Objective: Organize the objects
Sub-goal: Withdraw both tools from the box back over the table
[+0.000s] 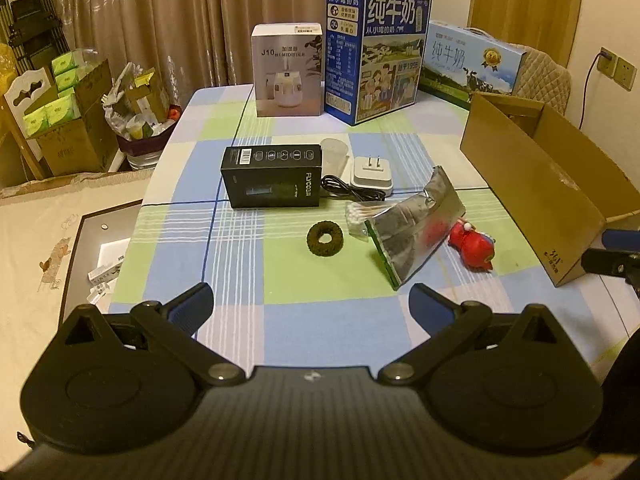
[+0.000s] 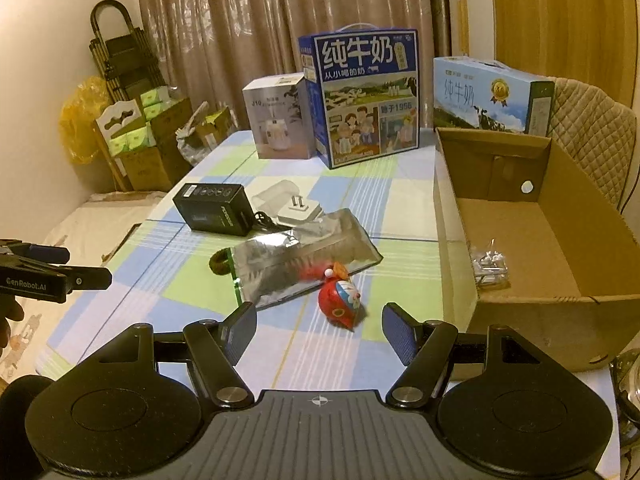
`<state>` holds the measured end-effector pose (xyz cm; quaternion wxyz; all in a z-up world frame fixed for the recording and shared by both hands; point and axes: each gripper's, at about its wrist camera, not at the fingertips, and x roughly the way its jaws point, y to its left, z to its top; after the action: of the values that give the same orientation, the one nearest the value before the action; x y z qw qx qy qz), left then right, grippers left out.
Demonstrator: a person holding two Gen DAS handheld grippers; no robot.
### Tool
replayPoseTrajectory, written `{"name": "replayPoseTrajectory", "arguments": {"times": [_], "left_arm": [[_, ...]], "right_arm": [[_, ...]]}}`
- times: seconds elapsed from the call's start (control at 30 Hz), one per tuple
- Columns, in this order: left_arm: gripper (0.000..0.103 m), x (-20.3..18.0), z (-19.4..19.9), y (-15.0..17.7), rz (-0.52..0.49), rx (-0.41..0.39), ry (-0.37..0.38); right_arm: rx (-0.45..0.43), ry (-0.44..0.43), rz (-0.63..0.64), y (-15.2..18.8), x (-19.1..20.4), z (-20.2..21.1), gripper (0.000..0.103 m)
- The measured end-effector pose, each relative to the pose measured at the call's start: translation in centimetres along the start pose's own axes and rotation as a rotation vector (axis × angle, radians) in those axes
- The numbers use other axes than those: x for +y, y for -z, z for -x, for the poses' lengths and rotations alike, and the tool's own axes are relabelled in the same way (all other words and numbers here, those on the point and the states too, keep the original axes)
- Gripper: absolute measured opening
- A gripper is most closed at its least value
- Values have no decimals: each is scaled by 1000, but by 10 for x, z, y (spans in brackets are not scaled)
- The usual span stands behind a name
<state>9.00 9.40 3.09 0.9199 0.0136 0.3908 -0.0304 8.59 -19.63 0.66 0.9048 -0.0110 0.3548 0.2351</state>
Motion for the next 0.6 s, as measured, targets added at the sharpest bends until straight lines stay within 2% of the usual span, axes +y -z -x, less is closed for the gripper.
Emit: {"name": "replayPoseTrajectory", "arguments": {"times": [0.3,0.6], "left_arm": [[102,8,-32,-10,-9,15,8],[102,13,-74,-22,-41,31,24]], "right_arm": [[33,1,3,-2,1,-38,67],[49,43,26,-3,-2,-88,67]]}}
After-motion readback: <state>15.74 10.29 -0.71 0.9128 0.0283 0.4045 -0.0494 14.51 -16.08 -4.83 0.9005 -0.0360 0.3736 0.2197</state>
